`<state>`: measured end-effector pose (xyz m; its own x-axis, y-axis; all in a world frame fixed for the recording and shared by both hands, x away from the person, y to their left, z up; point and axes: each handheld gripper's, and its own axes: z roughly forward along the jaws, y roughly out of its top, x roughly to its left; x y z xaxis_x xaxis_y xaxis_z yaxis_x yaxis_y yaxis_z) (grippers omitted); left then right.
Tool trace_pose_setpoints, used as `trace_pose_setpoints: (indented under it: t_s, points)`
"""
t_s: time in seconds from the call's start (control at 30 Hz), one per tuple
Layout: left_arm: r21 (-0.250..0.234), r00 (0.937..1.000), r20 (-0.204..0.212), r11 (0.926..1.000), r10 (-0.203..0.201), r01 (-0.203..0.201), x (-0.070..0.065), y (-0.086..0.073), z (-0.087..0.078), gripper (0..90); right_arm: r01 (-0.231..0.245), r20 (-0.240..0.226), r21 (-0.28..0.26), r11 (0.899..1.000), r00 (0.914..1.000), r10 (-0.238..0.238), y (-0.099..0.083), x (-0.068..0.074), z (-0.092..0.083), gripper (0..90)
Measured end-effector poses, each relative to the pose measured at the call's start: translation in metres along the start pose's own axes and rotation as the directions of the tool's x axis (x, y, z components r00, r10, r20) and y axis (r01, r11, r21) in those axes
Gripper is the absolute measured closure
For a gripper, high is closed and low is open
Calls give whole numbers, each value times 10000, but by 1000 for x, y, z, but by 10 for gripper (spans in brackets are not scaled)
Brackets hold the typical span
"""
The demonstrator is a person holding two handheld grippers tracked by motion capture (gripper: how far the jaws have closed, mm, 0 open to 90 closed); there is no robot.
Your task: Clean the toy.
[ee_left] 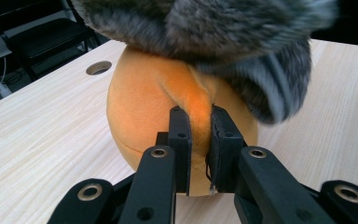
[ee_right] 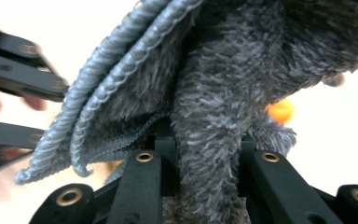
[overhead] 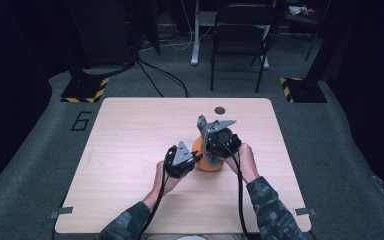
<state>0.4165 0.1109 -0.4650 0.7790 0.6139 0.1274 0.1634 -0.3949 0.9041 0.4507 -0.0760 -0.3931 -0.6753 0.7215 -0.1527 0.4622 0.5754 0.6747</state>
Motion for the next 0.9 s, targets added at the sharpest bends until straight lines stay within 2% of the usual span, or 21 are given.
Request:
trace_pose_setpoints:
  t_s: [0.03,0.07,0.1,0.17,0.2,0.27,0.3,0.43,0.5,0.6,0.7,0.77,0.83,0.87,0.9]
  points:
    - [31,10000,1,10000,-2,2,1,0,0,814,-23,244,18,10000,9997,22,-1,-3,1,727]
    - [20,10000,-7,10000,-38,38,1,0,0,814,-288,310,69,9996,9991,286,-3,-7,1,727]
    - [32,10000,11,10000,-34,34,1,-1,0,814,-350,382,76,9994,9987,346,-4,-11,1,728]
    - [1,10000,33,10000,-81,81,2,-1,-1,813,-482,888,312,9984,9950,452,-10,-21,4,728]
    - [-20,9999,58,10000,-84,84,3,-1,0,813,-557,916,374,9978,9944,520,-12,-25,5,728]
    - [-47,9998,101,9999,-148,148,3,-2,0,812,-937,662,332,9951,9936,913,-17,-31,8,727]
    - [-64,9999,85,9999,-143,144,3,-2,0,811,-898,689,371,9953,9938,871,-17,-32,8,727]
    - [-17,9997,80,9997,-233,233,5,-2,-1,807,-720,473,26,9974,9963,718,-12,-27,-3,727]
    - [-81,9996,18,9996,-266,266,5,-3,0,806,-615,201,-214,9979,9979,619,-8,-24,-8,727]
    - [-46,9998,82,9998,-183,184,5,-2,-1,804,-431,-285,-608,9972,9987,414,-1,-11,-16,727]
    - [-92,9998,104,9998,-170,171,3,-2,0,803,-113,-767,-623,9980,9970,65,5,4,-15,727]
    - [-80,9998,111,9999,-139,140,2,-2,-1,803,70,-884,-465,9989,9960,-111,6,12,-10,727]
    - [-47,9999,43,9999,-103,103,1,-2,0,804,239,-656,-286,9993,9975,-257,5,13,-2,729]
    - [-57,9998,110,9999,-135,135,2,-3,0,805,44,-735,-272,9996,9973,-64,3,11,0,729]
    - [-34,9998,130,9999,-146,146,2,-3,0,805,58,-708,-274,9996,9975,-78,3,9,1,730]
